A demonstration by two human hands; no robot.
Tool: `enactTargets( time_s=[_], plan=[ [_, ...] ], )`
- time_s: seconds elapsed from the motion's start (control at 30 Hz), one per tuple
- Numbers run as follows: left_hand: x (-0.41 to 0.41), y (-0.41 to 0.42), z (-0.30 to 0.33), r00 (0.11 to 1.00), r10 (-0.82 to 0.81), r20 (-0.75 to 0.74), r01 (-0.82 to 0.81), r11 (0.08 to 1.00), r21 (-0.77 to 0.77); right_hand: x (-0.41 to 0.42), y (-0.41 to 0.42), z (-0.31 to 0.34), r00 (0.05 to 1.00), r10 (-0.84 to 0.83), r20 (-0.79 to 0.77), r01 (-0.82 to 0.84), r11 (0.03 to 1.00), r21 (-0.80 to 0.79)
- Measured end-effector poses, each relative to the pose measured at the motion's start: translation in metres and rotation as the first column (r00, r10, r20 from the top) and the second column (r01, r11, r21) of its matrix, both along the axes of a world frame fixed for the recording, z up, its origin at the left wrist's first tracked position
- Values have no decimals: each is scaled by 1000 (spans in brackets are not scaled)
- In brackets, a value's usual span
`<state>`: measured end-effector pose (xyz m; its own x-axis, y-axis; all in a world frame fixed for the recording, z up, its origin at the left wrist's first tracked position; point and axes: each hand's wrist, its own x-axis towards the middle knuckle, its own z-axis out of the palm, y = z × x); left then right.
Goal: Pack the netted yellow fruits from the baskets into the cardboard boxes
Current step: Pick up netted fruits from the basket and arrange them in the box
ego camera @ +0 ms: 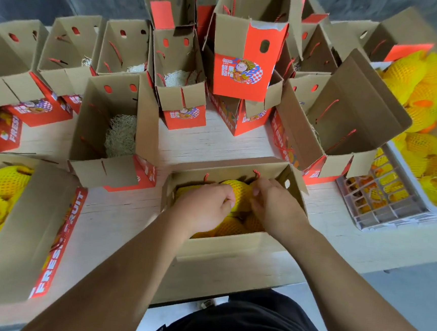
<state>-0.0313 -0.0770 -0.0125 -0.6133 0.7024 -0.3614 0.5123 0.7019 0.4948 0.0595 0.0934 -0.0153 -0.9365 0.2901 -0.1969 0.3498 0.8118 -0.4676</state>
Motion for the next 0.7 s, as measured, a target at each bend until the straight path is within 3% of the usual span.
enactTargets(
  time_s=[0.4, 0.57, 0.7],
  plan=[
    [37, 116, 21, 975, 138, 172, -193, 911, 365, 44, 63, 29, 931, -165, -326, 117, 980, -163],
    [56, 207, 27, 957, 151, 249, -257, 839, 480, 59, 142, 37, 868, -259, -423, 189, 961, -201],
    [80, 311, 35, 969, 96, 228, -211, 797, 566, 81, 238, 45, 822, -337, -459, 243, 937, -252]
  ],
)
